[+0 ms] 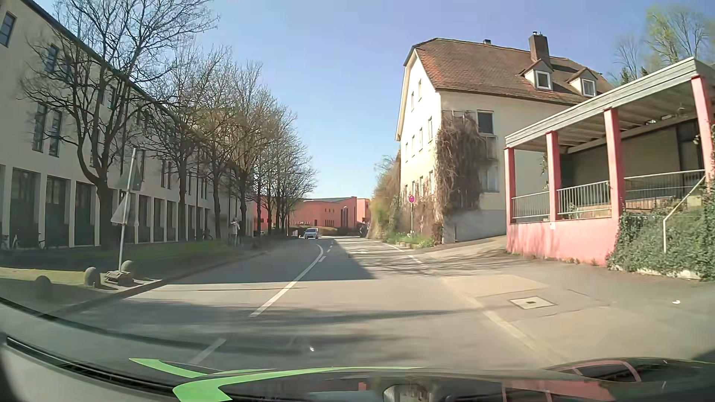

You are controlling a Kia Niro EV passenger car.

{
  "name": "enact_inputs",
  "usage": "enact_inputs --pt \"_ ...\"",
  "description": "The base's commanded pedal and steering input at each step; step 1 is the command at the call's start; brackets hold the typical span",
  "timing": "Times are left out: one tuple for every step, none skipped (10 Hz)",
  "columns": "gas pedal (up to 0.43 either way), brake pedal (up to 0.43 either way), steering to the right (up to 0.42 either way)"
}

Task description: Follow the waypoints while adhering to traffic rules and regulations

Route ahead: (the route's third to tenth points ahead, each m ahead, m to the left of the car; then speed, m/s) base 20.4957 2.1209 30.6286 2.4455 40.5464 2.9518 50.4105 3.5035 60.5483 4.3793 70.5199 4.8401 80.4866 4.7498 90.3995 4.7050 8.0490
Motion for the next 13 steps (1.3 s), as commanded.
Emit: enact_inputs --pt "0.110 0.000 -0.011" --pt "0.110 0.000 -0.010" --pt "0.110 0.000 -0.009" --pt "0.110 0.000 -0.008" --pt "0.110 0.000 -0.008" --pt "0.110 0.000 -0.008" --pt "0.110 0.000 -0.009" --pt "0.110 0.000 -0.008" --pt "0.110 0.000 -0.009" --pt "0.110 0.000 -0.010" --pt "0.110 0.000 -0.010" --pt "0.110 0.000 -0.010" --pt "0.110 0.000 -0.010"
